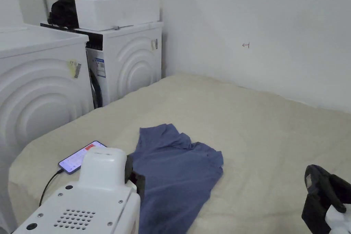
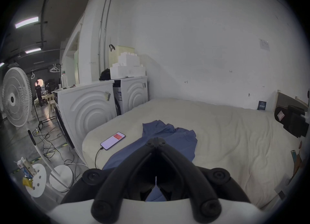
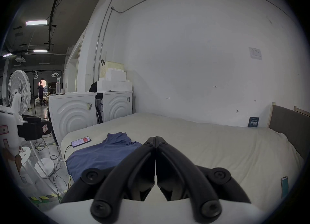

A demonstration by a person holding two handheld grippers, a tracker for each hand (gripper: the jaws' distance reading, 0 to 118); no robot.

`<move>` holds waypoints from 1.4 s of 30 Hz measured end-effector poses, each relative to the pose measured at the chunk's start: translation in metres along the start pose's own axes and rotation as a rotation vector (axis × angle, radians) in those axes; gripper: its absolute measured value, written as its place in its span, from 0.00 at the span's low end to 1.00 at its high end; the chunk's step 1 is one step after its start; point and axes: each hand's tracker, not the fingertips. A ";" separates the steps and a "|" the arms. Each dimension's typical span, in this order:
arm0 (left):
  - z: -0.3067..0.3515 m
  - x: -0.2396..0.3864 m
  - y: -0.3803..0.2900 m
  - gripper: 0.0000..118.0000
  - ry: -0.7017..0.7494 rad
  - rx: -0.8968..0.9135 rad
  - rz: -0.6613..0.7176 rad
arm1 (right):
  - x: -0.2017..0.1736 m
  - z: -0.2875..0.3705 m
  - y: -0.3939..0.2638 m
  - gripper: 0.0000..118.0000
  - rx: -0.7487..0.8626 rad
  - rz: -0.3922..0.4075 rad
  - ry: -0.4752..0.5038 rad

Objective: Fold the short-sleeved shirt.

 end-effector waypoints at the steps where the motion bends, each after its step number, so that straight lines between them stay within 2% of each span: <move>1: 0.000 0.001 0.000 0.00 -0.011 -0.011 -0.004 | 0.001 -0.004 -0.001 0.03 -0.010 -0.003 -0.003; 3: -0.001 0.001 -0.001 0.00 -0.020 -0.044 -0.020 | 0.001 -0.012 -0.004 0.03 -0.029 -0.004 -0.008; 4: -0.044 -0.007 -0.013 0.00 -0.035 -0.066 -0.031 | 0.001 -0.016 -0.005 0.03 -0.039 -0.002 -0.011; 7: -0.053 -0.008 -0.014 0.00 -0.065 -0.109 -0.043 | 0.000 -0.032 -0.011 0.03 -0.076 0.014 -0.016; 8: -0.111 -0.007 -0.025 0.00 -0.062 -0.123 -0.044 | -0.001 -0.039 -0.014 0.03 -0.089 0.017 -0.019; 9: -0.127 -0.008 -0.028 0.00 -0.073 -0.136 -0.047 | -0.004 -0.045 -0.015 0.03 -0.101 0.016 -0.019; 15: -0.195 -0.005 -0.042 0.00 -0.111 -0.234 -0.049 | -0.014 -0.086 -0.029 0.03 -0.179 0.025 -0.012; 22: -0.295 0.004 -0.077 0.00 -0.221 -0.454 -0.041 | -0.019 -0.128 -0.053 0.03 -0.274 0.024 0.010; 23: -0.304 0.004 -0.080 0.08 -0.229 -0.484 -0.010 | -0.020 -0.131 -0.055 0.03 -0.281 0.021 0.013; 26: -0.333 0.007 -0.095 0.81 -0.302 -0.576 0.023 | -0.019 -0.140 -0.062 0.03 -0.306 0.012 0.025; 27: -0.344 0.009 -0.100 0.97 -0.312 -0.629 0.016 | -0.019 -0.143 -0.064 0.03 -0.313 0.013 0.022; 29: -0.356 0.006 -0.103 0.91 -0.317 -0.645 0.015 | -0.019 -0.148 -0.068 0.03 -0.332 0.016 0.014; 31: -0.366 0.009 -0.111 0.91 -0.325 -0.656 0.015 | -0.015 -0.153 -0.073 0.03 -0.358 -0.011 0.007; 34: -0.376 0.016 -0.120 0.91 -0.322 -0.725 -0.065 | -0.008 -0.156 -0.081 0.03 -0.379 -0.058 0.022; 38: -0.378 0.027 -0.130 0.89 -0.293 -0.711 -0.168 | -0.006 -0.155 -0.086 0.03 -0.394 -0.043 0.015; 41: -0.374 0.028 -0.128 0.76 -0.299 -0.712 -0.117 | -0.004 -0.155 -0.090 0.03 -0.406 -0.071 0.004; 42: -0.373 0.028 -0.126 0.65 -0.303 -0.703 -0.108 | -0.002 -0.155 -0.092 0.03 -0.406 -0.096 0.009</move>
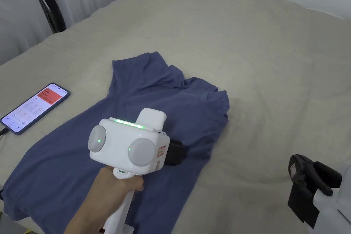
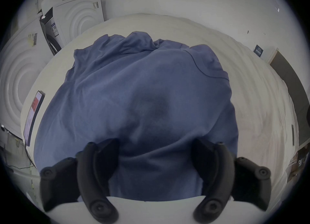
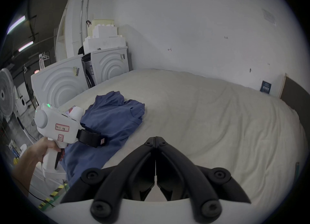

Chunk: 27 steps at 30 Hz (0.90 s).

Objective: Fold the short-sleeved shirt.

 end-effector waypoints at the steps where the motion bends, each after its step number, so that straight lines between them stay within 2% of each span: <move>1: 0.000 0.000 0.000 0.55 0.007 0.004 -0.001 | 0.001 0.000 0.000 0.03 -0.006 -0.019 0.005; 2: 0.005 0.000 0.002 0.37 0.010 0.007 -0.003 | 0.002 0.000 -0.001 0.03 -0.011 -0.030 0.011; 3: 0.008 0.001 0.003 0.06 0.013 0.016 -0.002 | 0.003 0.001 -0.002 0.03 -0.013 -0.034 0.012; 5: 0.010 0.000 0.005 0.04 0.037 0.025 0.051 | 0.004 0.003 -0.004 0.03 -0.017 -0.033 0.000; 6: 0.008 -0.004 0.005 0.04 -0.002 0.005 0.086 | 0.005 0.005 -0.004 0.03 -0.018 -0.030 -0.004; 7: 0.010 -0.005 0.005 0.04 0.013 0.015 0.050 | 0.006 0.007 -0.004 0.03 -0.021 -0.031 -0.009; 14: 0.042 0.002 0.021 0.04 0.043 0.040 0.040 | 0.018 0.030 -0.001 0.03 -0.002 0.001 -0.051; 18: 0.081 0.003 0.032 0.03 0.070 0.067 0.033 | 0.030 0.051 0.003 0.03 0.033 -0.057 -0.046; 20: 0.106 0.005 0.038 0.03 0.079 0.105 0.034 | 0.034 0.063 0.005 0.03 0.045 -0.052 -0.059; 22: 0.131 0.001 0.047 0.03 0.019 0.185 0.028 | 0.040 0.078 0.007 0.03 0.072 -0.036 -0.085; 27: 0.213 0.047 0.082 0.03 0.020 0.353 -0.052 | 0.059 0.116 0.012 0.03 0.136 -0.086 -0.096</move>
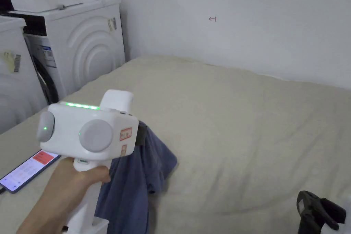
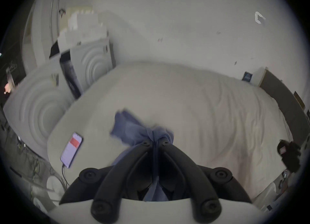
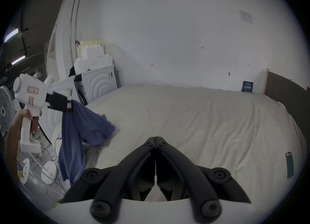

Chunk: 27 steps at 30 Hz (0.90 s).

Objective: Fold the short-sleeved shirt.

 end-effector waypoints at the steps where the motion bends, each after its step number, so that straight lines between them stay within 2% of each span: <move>1: 0.012 0.010 0.014 0.03 -0.021 0.035 -0.011 | 0.005 0.009 0.002 0.03 0.015 -0.007 -0.009; 5: 0.049 0.057 0.062 0.03 -0.099 0.152 -0.094 | 0.022 0.040 0.010 0.03 0.060 0.003 -0.051; 9: 0.073 0.123 0.089 0.03 -0.219 0.223 -0.173 | 0.047 0.073 0.016 0.03 0.109 -0.025 -0.102; 12: 0.082 0.171 0.096 0.03 -0.362 0.239 -0.176 | 0.068 0.096 0.018 0.03 0.136 -0.038 -0.158; 17: 0.092 0.265 0.087 0.03 -0.561 0.267 -0.274 | 0.104 0.132 0.019 0.03 0.165 -0.043 -0.270; 21: 0.069 0.326 0.060 0.03 -0.689 0.205 -0.290 | 0.135 0.155 0.014 0.03 0.171 -0.084 -0.350; 27: -0.007 0.387 -0.030 0.03 -0.742 -0.091 -0.329 | 0.169 0.162 -0.008 0.03 0.105 -0.142 -0.424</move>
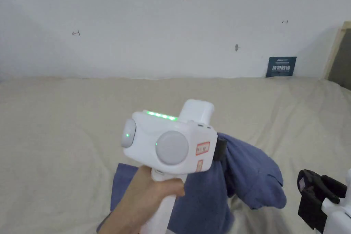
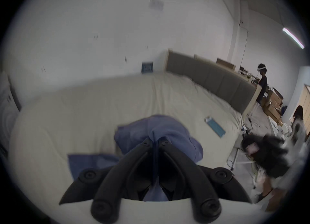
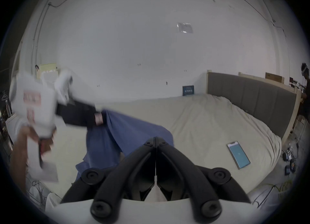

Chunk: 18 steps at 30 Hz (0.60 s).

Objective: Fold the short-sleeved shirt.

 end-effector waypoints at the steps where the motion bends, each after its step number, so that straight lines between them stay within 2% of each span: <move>1: -0.018 0.000 -0.017 0.03 -0.014 -0.054 0.024 | 0.003 -0.002 -0.004 0.03 -0.013 -0.005 -0.004; 4: -0.057 0.002 -0.069 0.03 -0.010 -0.208 0.040 | 0.008 -0.011 -0.017 0.03 -0.056 -0.001 -0.011; 6: -0.064 0.001 -0.090 0.03 -0.027 -0.220 0.050 | 0.009 -0.018 -0.023 0.03 -0.087 0.004 -0.013; 10: -0.066 -0.015 -0.103 0.05 -0.061 -0.214 0.192 | 0.005 -0.029 -0.032 0.03 -0.125 -0.003 0.008; 12: -0.064 -0.021 -0.100 0.06 -0.043 -0.219 0.181 | 0.002 -0.032 -0.033 0.03 -0.136 -0.001 0.015; 13: -0.061 -0.024 -0.098 0.09 -0.037 -0.222 0.186 | 0.000 -0.031 -0.033 0.03 -0.137 0.002 0.020; 14: -0.059 -0.026 -0.096 0.21 -0.032 -0.223 0.187 | -0.002 -0.031 -0.033 0.03 -0.138 0.004 0.024; 15: -0.055 -0.028 -0.094 0.50 -0.024 -0.219 0.195 | -0.004 -0.030 -0.033 0.03 -0.138 0.006 0.030; 16: -0.050 -0.030 -0.094 0.75 -0.026 -0.209 0.200 | -0.005 -0.030 -0.033 0.03 -0.138 0.008 0.036; 17: -0.043 -0.031 -0.093 0.93 -0.032 -0.205 0.202 | -0.006 -0.029 -0.032 0.03 -0.138 0.011 0.038; 18: -0.030 -0.033 -0.091 1.00 -0.046 -0.180 0.209 | -0.008 -0.028 -0.032 0.03 -0.137 0.015 0.039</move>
